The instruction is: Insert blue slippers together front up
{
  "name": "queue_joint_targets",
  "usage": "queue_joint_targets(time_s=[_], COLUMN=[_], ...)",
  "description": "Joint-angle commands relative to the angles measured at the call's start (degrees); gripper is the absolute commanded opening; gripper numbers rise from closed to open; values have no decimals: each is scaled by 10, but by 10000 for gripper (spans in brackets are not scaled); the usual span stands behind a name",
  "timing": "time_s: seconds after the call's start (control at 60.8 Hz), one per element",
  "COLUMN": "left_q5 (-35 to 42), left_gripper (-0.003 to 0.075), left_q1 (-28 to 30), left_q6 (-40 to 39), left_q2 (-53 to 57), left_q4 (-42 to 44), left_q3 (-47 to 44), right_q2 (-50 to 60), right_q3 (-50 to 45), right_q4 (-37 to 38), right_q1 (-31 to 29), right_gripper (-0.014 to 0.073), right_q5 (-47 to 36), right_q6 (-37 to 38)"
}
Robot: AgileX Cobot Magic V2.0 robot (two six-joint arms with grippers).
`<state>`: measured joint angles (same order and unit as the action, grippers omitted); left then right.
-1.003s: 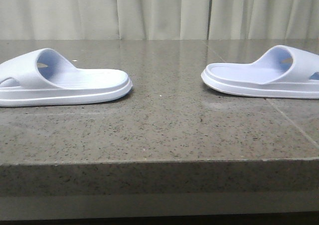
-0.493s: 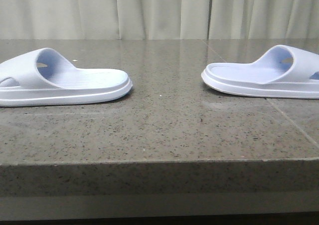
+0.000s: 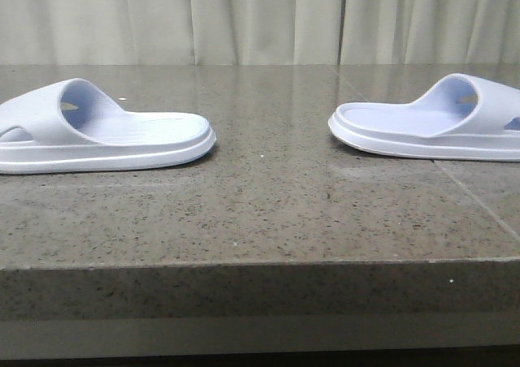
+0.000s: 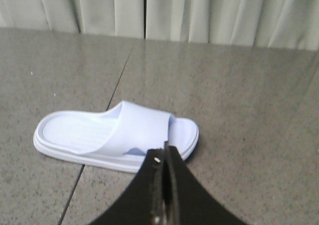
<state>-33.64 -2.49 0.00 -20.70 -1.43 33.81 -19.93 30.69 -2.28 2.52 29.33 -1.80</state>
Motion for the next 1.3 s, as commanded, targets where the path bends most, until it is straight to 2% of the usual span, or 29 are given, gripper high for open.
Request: queue_joint_targets(time_s=[0.0, 0.477, 0.543, 0.592, 0.707, 0.756, 0.806, 0.921, 1.019, 1.102, 1.283], left_q5=[32, 35, 35, 35, 39, 39, 38, 38, 38, 38, 37], left_gripper=[-20, -8, 55, 138, 411, 482, 518, 512, 512, 512, 512], left_q1=[-4, -4, -4, -4, -4, -4, -4, -4, -4, -4, -4], left_q6=[0, 0, 0, 0, 0, 0, 0, 0, 0, 0, 0], left_q2=[-32, -69, -69, -69, -69, -69, -69, -69, -69, -69, -71], left_q4=[-9, -9, -8, -7, -7, -7, -7, -7, -7, -7, -11], left_q3=[21, 21, 21, 21, 21, 21, 21, 21, 21, 21, 22], right_q2=[-41, -89, -89, -89, -89, -89, -89, -89, -89, -89, -89], right_q3=[22, 21, 21, 21, 21, 21, 21, 21, 21, 21, 21], right_q4=[8, 8, 8, 8, 8, 8, 8, 8, 8, 8, 8], right_q1=[-2, -2, -2, -2, -2, -2, -2, -2, -2, -2, -2], right_gripper=[-118, -116, -116, -116, -102, -66, 4, 228, 369, 416, 416], right_q5=[-15, -14, -13, -13, -13, -13, -12, -9, -8, -8, -8], right_q6=[-1, -1, -1, -1, -1, -1, -1, -1, -1, -1, -1])
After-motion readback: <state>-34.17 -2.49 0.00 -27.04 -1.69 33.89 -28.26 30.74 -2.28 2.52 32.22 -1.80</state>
